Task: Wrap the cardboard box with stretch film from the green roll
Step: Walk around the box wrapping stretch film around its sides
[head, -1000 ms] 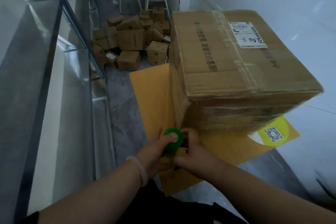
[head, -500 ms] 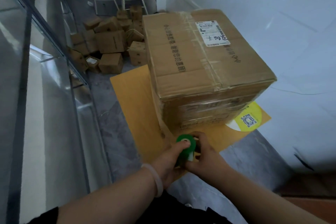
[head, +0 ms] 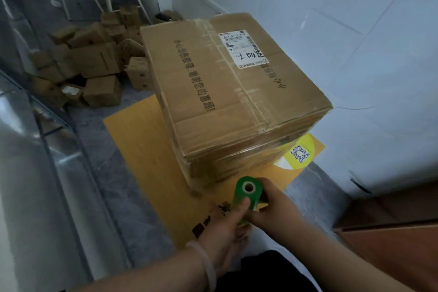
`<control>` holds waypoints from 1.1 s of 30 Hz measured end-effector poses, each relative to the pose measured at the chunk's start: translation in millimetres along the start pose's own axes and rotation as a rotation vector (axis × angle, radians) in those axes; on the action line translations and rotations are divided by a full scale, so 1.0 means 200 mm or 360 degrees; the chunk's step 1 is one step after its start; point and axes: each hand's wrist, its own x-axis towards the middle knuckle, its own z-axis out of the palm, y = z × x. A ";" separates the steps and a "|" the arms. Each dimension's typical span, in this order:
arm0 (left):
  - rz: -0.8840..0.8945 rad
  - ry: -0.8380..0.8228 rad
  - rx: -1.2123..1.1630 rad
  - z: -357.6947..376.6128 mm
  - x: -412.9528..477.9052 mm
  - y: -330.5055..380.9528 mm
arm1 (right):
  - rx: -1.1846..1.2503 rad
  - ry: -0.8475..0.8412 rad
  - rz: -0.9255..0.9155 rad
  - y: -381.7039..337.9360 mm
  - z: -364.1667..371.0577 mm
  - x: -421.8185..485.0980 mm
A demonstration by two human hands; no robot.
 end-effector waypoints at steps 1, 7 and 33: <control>-0.0033 -0.0025 0.0010 -0.01 0.01 -0.01 | 0.0005 -0.0005 0.0009 0.02 0.00 0.01; -0.0105 -0.0045 -0.0105 0.08 0.06 0.05 | 0.0036 -0.0208 -0.0106 0.09 -0.09 0.13; 0.0643 0.0559 -0.1292 0.80 0.25 -0.05 | -0.0173 -0.1219 -0.0832 0.37 -0.64 0.57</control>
